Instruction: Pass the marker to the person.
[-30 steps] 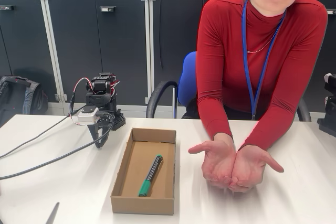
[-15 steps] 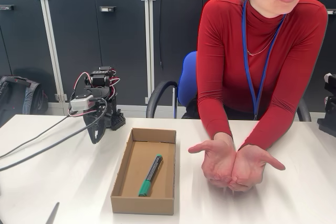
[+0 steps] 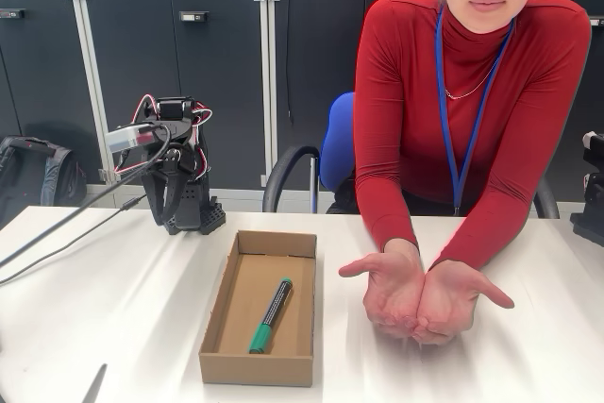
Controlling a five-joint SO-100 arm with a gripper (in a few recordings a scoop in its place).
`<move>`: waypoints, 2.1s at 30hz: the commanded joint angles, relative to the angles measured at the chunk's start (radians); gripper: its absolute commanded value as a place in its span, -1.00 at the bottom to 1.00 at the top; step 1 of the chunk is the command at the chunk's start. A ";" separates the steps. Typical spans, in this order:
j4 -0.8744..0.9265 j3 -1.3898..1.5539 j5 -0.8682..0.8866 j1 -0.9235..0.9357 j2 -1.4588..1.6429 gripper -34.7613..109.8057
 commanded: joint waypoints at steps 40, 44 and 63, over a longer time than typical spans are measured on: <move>0.023 -0.881 0.008 -0.433 -1.118 -0.49; -0.101 -0.865 0.028 -0.426 -1.163 -0.42; -0.114 -0.773 0.304 -0.463 -1.262 -0.28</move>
